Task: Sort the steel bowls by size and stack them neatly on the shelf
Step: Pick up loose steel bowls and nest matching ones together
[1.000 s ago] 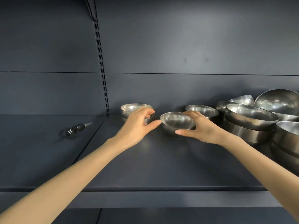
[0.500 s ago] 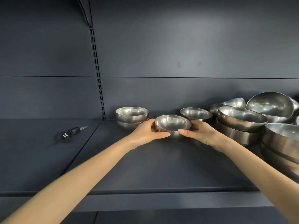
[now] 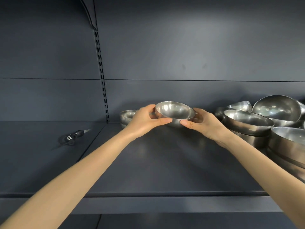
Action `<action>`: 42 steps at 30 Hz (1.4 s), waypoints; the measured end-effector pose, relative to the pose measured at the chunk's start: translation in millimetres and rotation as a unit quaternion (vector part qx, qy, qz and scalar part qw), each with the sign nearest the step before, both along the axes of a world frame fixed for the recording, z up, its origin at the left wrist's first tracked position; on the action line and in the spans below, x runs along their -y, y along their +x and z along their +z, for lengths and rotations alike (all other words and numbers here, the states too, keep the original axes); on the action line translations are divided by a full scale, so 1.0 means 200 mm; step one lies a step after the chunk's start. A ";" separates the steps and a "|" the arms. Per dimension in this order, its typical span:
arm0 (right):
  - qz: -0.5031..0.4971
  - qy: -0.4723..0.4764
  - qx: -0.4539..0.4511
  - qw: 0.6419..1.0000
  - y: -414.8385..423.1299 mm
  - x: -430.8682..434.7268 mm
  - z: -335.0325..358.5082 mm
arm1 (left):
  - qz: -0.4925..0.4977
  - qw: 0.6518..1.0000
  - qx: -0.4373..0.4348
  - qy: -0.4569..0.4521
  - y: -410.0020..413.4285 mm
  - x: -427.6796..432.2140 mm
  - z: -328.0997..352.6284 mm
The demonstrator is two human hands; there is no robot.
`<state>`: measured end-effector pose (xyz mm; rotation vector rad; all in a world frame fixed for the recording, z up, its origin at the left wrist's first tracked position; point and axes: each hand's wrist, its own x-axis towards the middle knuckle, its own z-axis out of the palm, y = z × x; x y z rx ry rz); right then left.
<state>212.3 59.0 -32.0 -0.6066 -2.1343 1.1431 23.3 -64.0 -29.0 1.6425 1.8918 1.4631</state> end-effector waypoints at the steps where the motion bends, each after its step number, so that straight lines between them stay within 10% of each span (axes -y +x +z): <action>1: -0.001 0.005 -0.010 1.000 -0.02 0.00 0.02 | 0.010 1.000 -0.009 0.008 -0.01 0.01 0.03; 42: 0.079 -0.064 0.029 0.994 -0.70 0.00 -0.09 | 0.066 0.986 0.136 -0.070 -0.51 0.19 -0.08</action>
